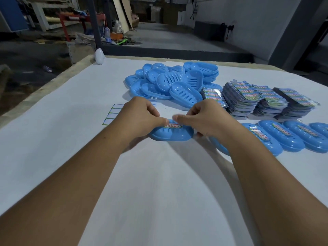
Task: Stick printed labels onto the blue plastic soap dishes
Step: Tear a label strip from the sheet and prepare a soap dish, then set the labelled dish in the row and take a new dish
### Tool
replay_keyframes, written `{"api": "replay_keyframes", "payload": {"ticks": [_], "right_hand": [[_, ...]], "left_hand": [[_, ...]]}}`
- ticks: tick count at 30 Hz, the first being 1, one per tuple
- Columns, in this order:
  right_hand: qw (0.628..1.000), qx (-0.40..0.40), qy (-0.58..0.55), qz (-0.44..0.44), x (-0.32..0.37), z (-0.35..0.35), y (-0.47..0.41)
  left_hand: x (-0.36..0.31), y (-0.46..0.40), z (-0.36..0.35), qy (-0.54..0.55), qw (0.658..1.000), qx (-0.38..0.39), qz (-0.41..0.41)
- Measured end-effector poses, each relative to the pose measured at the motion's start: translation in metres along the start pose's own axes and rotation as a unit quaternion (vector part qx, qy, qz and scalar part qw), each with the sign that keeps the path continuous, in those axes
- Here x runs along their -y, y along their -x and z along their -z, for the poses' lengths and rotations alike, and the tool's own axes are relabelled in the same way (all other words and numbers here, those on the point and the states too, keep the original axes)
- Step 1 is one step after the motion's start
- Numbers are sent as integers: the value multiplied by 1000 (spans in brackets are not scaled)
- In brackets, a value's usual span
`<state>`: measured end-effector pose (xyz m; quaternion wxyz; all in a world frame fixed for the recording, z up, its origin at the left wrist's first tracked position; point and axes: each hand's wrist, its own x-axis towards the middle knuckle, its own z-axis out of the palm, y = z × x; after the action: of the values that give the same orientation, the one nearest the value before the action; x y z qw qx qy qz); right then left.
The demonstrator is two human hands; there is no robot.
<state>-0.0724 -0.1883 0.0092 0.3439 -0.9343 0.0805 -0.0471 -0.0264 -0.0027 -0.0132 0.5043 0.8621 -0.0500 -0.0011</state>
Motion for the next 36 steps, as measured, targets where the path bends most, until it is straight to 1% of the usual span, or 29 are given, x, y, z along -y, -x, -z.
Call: {"api": "replay_keyframes", "payload": {"ticks": [1,3,4,5,6,7,9,11,12,15,17,19,21,24,26,29,36], "right_hand": [[999,-43,-25,9,0,1,-1],[989,-124,-63,45,0,4,-3],[985,-141,-69,70,0,4,-3],[984,-134,-68,98,0,3,-3],[985,-100,-57,128,-1,2,-1],[987,-49,-33,151,-1,-1,1],[984,50,25,167,-1,-8,6],[980,93,52,165,1,-15,12],[980,96,61,165,3,-18,14],[978,71,109,163,7,-22,21],[969,30,188,156,9,-21,27],[956,-9,266,119,9,-20,36],[948,-35,306,79,4,-17,45],[947,-65,314,32,-4,-14,58],[944,-90,316,20,-6,-15,65],[940,-124,317,18,-7,-18,70],[949,-158,274,13,-14,-20,72]], "left_hand": [[1,-1,2,21,1000,-5,2],[2,-3,6,16,999,-39,-12],[2,-5,8,13,998,-61,-21],[2,-6,10,10,996,-79,-29],[2,-7,12,3,995,-95,-38],[2,-8,13,-16,993,-110,-47],[1,-7,12,-56,987,-133,-67],[0,-5,12,-80,983,-147,-82],[0,-4,12,-88,981,-149,-88],[-1,-2,12,-101,980,-145,-93],[-1,0,11,-104,980,-141,-93],[-1,1,11,-102,981,-135,-91],[-1,2,10,-104,982,-130,-91],[-1,3,9,-106,982,-125,-97],[-2,4,9,-109,981,-122,-104],[-1,4,7,-113,980,-119,-114],[-1,5,7,-119,981,-106,-114]]}}
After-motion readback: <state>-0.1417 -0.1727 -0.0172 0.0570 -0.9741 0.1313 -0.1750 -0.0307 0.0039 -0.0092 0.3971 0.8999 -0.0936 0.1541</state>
